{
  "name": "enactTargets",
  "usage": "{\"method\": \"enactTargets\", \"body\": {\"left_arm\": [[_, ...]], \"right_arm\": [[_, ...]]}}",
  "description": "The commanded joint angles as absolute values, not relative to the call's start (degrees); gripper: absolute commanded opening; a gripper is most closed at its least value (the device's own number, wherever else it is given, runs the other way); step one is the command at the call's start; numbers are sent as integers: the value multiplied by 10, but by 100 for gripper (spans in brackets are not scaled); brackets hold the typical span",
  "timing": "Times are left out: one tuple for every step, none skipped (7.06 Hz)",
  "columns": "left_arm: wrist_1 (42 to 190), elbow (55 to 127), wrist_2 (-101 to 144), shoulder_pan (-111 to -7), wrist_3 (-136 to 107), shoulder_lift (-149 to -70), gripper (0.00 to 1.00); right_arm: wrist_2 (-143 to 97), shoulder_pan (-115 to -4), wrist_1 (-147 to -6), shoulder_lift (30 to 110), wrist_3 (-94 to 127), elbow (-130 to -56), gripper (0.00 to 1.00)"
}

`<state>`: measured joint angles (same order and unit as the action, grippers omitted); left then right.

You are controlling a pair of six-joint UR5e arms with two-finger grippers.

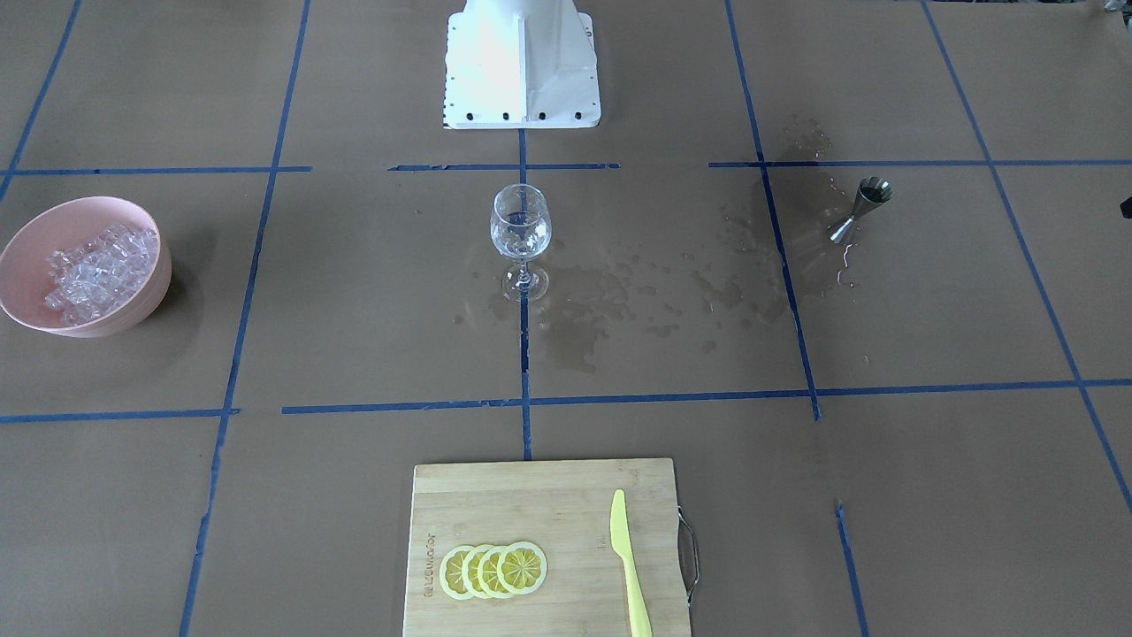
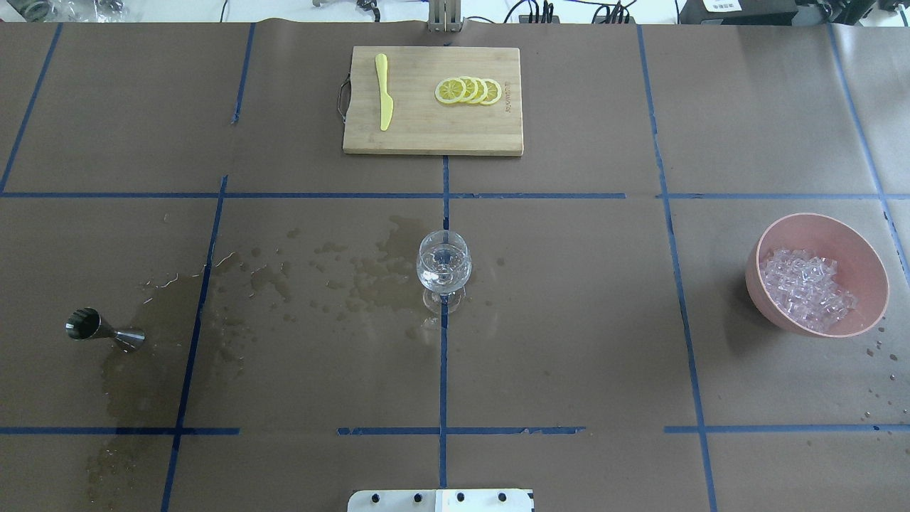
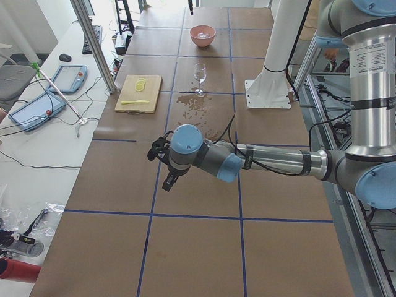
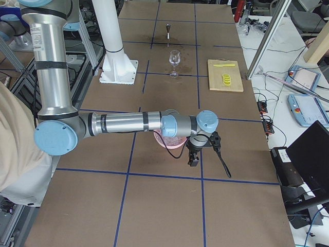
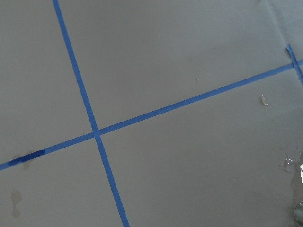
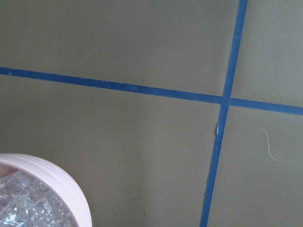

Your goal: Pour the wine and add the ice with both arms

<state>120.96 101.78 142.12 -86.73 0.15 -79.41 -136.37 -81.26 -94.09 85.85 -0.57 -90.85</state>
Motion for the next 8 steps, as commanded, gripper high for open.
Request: {"method": "enactTargets", "body": {"left_arm": [[1478, 1005, 1428, -822, -254, -758, 100], [1583, 1004, 1391, -797, -292, -720, 100], [1629, 1005, 1325, -756, -355, -709, 100], [1652, 1011, 1238, -678, -427, -709, 99], [1652, 1031, 1127, -579, -489, -709, 99], [1652, 1047, 1063, -526, -534, -707, 100], [1652, 1057, 919, -441, -567, -696, 100], [1652, 1074, 831, -385, -567, -680, 100]], "right_arm": [[-1364, -811, -940, 860, -5, -926, 100], [-1365, -811, -940, 860, -5, -935, 100], [-1364, -811, -940, 860, -6, -949, 100], [-1364, -811, -940, 860, -5, -961, 100], [-1364, -811, -940, 860, -5, -966, 100], [-1364, -811, -940, 860, -5, -966, 100], [-1363, -811, -940, 860, -6, -968, 100], [-1364, -811, -940, 860, -8, -968, 100]]}}
